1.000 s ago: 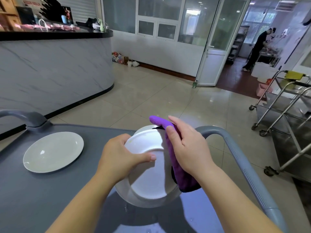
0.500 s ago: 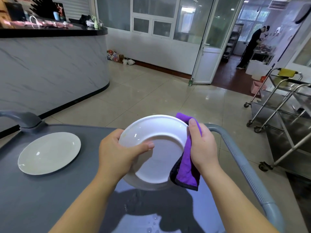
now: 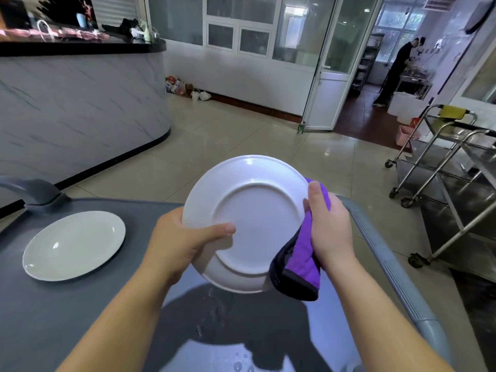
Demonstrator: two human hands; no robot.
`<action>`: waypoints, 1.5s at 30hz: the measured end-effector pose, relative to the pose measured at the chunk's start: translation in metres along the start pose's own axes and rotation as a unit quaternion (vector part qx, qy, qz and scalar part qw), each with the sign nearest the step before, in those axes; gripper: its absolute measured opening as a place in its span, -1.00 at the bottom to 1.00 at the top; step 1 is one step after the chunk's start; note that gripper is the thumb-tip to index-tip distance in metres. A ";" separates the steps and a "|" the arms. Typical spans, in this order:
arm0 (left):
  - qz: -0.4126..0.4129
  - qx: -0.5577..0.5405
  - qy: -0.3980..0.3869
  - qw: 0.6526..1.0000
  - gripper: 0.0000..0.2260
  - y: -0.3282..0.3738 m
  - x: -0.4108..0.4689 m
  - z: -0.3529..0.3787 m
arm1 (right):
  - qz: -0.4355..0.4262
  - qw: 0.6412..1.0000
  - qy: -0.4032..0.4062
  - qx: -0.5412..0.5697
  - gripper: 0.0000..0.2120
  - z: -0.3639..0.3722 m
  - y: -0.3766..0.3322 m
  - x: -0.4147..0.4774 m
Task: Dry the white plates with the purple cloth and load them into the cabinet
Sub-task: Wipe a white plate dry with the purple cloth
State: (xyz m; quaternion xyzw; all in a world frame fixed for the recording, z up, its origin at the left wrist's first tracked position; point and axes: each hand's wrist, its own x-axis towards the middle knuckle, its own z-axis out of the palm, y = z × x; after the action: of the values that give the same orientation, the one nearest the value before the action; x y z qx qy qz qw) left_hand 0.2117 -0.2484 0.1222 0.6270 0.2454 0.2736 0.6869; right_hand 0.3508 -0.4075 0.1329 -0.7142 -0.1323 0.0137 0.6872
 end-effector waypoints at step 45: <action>0.041 -0.160 0.077 0.983 -0.60 -0.016 -0.005 0.042 | 0.093 0.986 0.110 0.081 -0.57 0.015 0.022 -0.010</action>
State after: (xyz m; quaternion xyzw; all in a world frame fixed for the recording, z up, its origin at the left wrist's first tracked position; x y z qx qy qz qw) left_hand 0.2375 -0.2833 0.1102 0.4955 0.2246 0.3847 0.7457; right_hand 0.3414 -0.3953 0.1090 -0.6622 0.0127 0.0095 0.7491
